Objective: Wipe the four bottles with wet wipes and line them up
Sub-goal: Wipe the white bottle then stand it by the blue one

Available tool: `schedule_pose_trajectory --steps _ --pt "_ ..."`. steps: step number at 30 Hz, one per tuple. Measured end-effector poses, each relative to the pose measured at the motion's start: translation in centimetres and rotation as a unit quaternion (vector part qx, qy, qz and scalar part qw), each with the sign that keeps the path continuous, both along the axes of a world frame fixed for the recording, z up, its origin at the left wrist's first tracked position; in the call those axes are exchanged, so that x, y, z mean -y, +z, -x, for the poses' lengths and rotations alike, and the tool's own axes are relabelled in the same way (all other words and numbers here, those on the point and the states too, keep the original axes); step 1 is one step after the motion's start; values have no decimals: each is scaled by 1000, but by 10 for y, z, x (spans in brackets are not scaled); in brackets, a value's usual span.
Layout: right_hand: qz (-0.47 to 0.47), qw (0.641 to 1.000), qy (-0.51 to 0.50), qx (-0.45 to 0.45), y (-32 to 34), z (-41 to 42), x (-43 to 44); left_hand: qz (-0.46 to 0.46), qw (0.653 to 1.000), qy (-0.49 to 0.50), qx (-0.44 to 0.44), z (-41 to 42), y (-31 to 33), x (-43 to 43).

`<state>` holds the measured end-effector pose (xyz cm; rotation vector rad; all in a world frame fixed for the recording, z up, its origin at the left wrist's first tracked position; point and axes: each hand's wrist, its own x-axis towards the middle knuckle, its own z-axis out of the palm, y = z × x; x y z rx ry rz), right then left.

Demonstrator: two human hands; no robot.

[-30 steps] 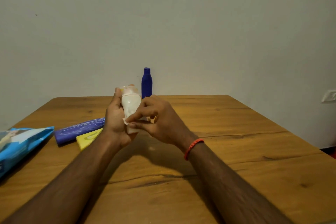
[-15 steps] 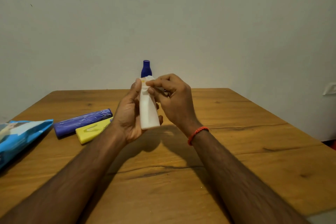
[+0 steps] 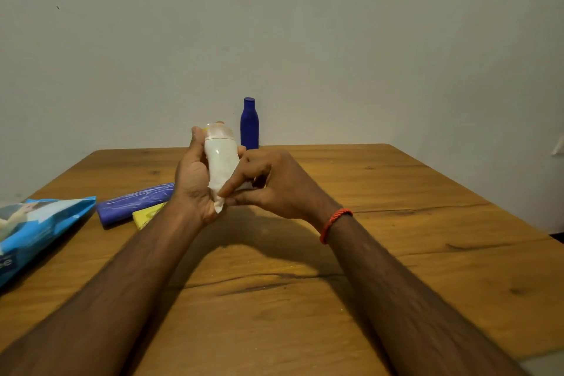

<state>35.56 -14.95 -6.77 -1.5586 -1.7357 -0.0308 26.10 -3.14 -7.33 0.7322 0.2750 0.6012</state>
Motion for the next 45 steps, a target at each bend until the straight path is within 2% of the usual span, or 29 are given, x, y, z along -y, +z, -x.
schedule_pose_trajectory --steps 5,9,13,16,20,23,28,31,34,39,45 --pt "-107 987 -103 -60 -4 -8 -3 -38 999 32 -21 -6 -7 1" --pt "-203 963 -154 -84 -4 -10 -5 -128 987 72 -69 -12 -9 4" --pt "-222 946 -187 -144 -2 -12 -5 -210 967 109 -91 -13 -9 8" --pt "-153 961 -121 -196 0 -14 -2 -186 968 128 -113 -12 -8 5" --pt "-43 984 -47 -164 1 -14 3 -101 974 156 -131 -8 -7 -9" --pt "7 986 -10 -164 2 -17 5 -57 980 154 -113 -5 -8 -21" --pt "78 987 23 -139 -3 -11 3 58 993 100 -33 -4 -7 -27" --pt "57 985 11 -163 -3 -7 2 78 991 110 -18 -5 -8 -27" --pt "-17 985 -24 -170 -2 -6 2 99 987 124 -9 -4 -8 -28" --pt "-126 986 -85 -69 -12 2 -8 107 981 164 -13 -5 -8 -22" --pt "-143 988 -51 32 -25 18 -17 88 968 229 -54 -6 -7 -20"
